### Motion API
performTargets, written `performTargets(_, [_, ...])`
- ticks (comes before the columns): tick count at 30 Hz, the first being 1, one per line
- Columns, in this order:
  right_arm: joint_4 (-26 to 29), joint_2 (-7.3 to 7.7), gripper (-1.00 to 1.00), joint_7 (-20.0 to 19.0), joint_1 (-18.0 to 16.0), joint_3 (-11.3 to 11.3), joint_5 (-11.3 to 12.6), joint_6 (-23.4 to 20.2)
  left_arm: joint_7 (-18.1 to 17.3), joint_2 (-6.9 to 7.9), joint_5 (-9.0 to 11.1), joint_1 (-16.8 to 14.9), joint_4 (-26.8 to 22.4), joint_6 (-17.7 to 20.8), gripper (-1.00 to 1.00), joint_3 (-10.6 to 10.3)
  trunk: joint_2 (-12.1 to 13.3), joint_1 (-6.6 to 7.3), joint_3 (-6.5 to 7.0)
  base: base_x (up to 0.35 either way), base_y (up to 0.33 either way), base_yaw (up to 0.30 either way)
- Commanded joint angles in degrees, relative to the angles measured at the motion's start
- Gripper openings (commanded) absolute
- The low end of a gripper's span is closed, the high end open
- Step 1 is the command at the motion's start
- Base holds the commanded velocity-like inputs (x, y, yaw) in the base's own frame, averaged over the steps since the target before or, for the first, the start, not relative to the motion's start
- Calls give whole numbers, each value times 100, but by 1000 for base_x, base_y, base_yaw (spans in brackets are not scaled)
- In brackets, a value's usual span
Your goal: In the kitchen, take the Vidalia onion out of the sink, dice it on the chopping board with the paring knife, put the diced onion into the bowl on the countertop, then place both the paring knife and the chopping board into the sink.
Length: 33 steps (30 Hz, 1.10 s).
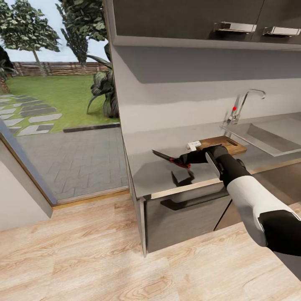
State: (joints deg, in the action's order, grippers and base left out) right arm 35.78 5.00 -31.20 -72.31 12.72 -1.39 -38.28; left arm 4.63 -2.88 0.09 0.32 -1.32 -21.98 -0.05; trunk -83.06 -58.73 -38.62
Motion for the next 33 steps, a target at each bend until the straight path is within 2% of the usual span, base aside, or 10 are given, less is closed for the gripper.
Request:
performTargets(1, [8,10,100,-19,-3,20,-17,-17,21,-2,0,3,-11,-8,100,-4,-2,0,-4,0,0,0])
performTargets(8, [8,40,100,-18,-2,20,-94,-7,21,-2,0,3,-10,-8,100,-4,-2,0,-4,0,0,0])
performTargets(16, [-24,39,100,-21,-2,20,-264,293,22,-2,0,3,-9,-8,100,-4,-2,0,-4,0,0,0])
performTargets(25, [-90,34,100,-6,-2,25,-313,305,21,-2,0,3,-9,-8,100,-4,-2,0,-4,0,0,0])
performTargets(29, [-139,28,100,37,-2,28,-476,312,20,-2,0,3,-10,-8,100,-4,-2,0,-4,0,0,0])
performTargets(33, [-147,27,100,46,-2,29,-512,312,20,-2,0,3,-10,-8,100,-4,-2,0,-4,0,0,0])
